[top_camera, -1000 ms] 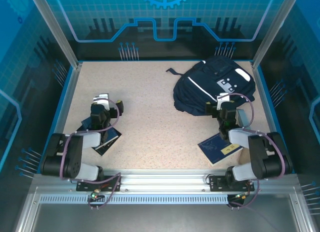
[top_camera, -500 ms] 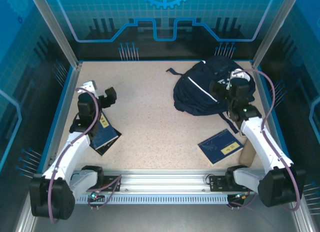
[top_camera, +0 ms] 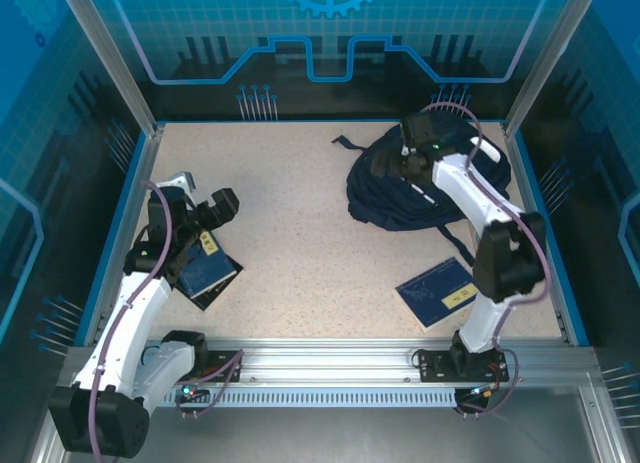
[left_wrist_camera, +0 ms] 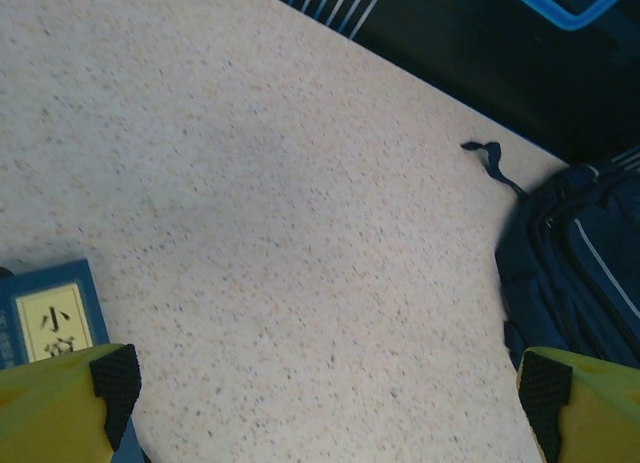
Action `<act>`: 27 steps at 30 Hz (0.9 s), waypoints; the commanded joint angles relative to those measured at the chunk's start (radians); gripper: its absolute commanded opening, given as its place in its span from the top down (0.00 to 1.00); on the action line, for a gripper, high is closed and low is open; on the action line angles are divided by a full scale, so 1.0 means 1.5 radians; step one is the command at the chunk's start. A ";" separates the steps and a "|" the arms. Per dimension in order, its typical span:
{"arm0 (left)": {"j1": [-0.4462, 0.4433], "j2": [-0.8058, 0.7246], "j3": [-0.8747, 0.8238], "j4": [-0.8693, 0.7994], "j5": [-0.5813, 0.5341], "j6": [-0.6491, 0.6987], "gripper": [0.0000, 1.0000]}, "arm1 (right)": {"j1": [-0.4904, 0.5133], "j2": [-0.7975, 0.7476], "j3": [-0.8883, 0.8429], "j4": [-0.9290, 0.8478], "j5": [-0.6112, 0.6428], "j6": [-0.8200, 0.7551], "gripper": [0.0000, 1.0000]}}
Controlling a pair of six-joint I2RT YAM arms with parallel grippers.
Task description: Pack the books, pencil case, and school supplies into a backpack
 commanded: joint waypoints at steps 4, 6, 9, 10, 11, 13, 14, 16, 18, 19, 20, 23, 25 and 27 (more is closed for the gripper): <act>0.002 -0.006 0.005 -0.022 0.064 -0.005 0.01 | -0.017 0.197 0.227 -0.091 -0.022 0.019 0.03; 0.001 -0.004 0.006 -0.020 0.071 -0.001 0.01 | -0.020 0.247 0.276 -0.101 -0.039 0.018 0.03; 0.001 0.007 0.005 -0.017 0.082 -0.001 0.01 | -0.017 0.306 0.328 -0.107 -0.071 0.007 0.03; 0.000 0.010 0.005 -0.015 0.084 -0.003 0.01 | -0.017 0.330 0.342 -0.110 -0.081 0.003 0.03; 0.000 0.015 0.005 -0.014 0.086 -0.005 0.01 | -0.015 0.351 0.359 -0.115 -0.092 -0.003 0.04; 0.000 0.022 0.005 -0.014 0.090 -0.009 0.01 | -0.008 0.380 0.377 -0.113 -0.129 -0.019 0.07; 0.000 0.025 0.005 -0.014 0.092 -0.010 0.01 | -0.001 0.392 0.383 -0.110 -0.156 -0.028 0.07; 0.000 0.025 0.002 -0.013 0.093 -0.013 0.01 | 0.018 0.409 0.389 -0.100 -0.203 -0.045 0.08; 0.000 0.023 -0.002 -0.013 0.087 -0.016 0.01 | 0.046 0.422 0.398 -0.094 -0.246 -0.052 0.08; 0.000 0.022 -0.005 -0.013 0.082 -0.017 0.01 | 0.059 0.427 0.403 -0.092 -0.268 -0.048 0.08; 0.000 0.020 -0.007 -0.013 0.072 -0.022 0.01 | 0.073 0.432 0.406 -0.087 -0.291 -0.033 0.08; 0.000 0.012 -0.016 -0.005 0.063 -0.027 0.01 | 0.121 0.442 0.408 -0.058 -0.362 -0.011 0.09; 0.000 0.009 -0.019 0.002 0.073 -0.031 0.01 | 0.155 0.447 0.420 -0.059 -0.373 -0.009 0.09; -0.001 0.009 -0.021 0.005 0.081 -0.036 0.01 | 0.178 0.449 0.428 -0.058 -0.385 -0.005 0.09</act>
